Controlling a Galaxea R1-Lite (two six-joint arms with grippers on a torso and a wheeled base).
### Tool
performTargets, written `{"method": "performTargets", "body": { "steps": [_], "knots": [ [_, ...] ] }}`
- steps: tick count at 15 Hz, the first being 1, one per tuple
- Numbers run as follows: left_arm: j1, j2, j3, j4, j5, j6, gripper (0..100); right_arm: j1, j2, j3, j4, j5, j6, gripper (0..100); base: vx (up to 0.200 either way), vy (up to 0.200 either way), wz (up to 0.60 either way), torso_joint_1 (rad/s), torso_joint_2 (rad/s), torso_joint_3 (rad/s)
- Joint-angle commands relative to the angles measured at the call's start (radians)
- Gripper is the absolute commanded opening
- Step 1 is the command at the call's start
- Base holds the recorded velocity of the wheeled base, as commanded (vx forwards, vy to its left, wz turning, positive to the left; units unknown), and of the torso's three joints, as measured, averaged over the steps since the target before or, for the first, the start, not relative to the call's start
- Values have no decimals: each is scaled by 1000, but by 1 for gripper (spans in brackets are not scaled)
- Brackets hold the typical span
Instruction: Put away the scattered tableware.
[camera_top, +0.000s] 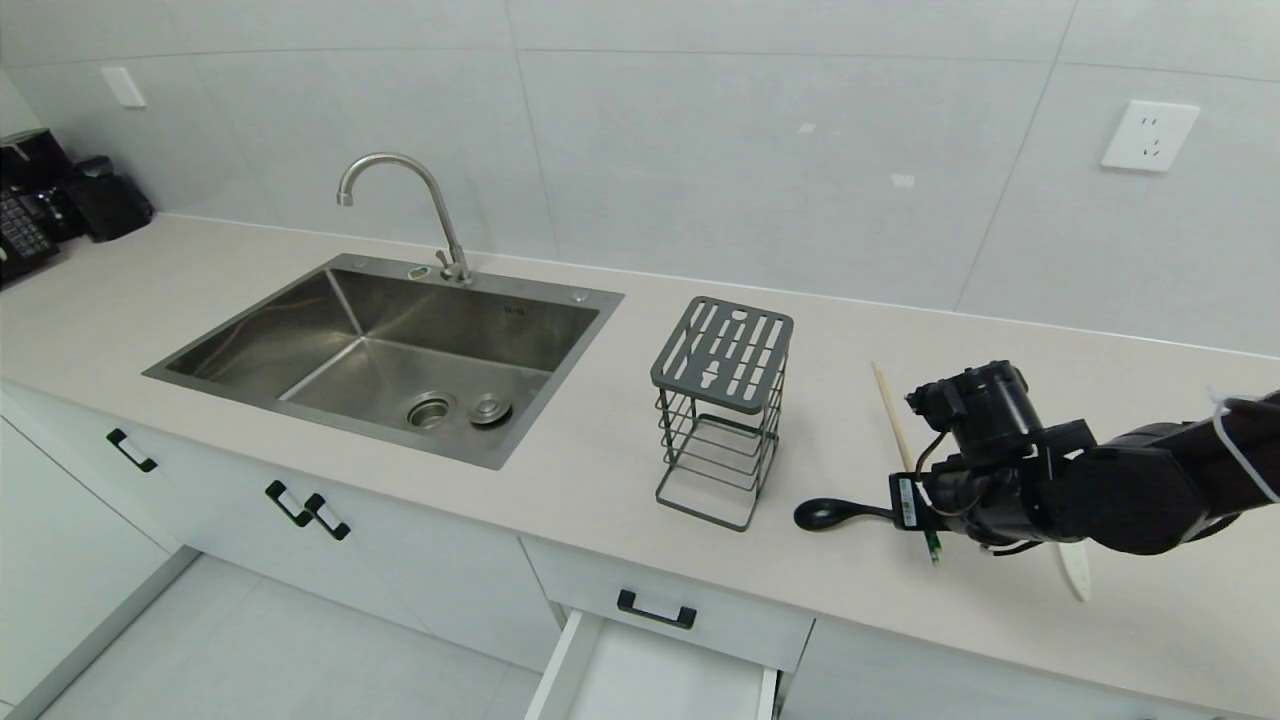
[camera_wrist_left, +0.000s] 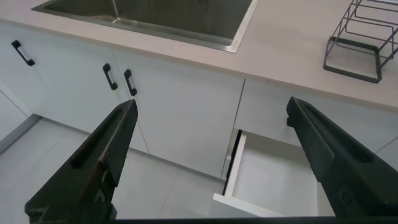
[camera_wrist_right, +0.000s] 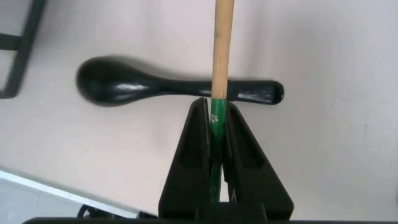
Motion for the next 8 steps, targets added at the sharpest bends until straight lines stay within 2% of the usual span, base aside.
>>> {"method": "performTargets", "body": {
  "steps": [1, 4, 8],
  "knots": [
    [0, 1, 0, 0, 1, -1, 100, 22, -113, 49, -2, -6, -6, 0, 0, 0, 0, 0, 0, 0],
    [0, 1, 0, 0, 1, -1, 100, 51, -230, 132, -2, -5, -14, 0, 0, 0, 0, 0, 0, 0],
    [0, 1, 0, 0, 1, -1, 100, 110, -306, 143, -3, 18, -12, 0, 0, 0, 0, 0, 0, 0]
  ]
}}
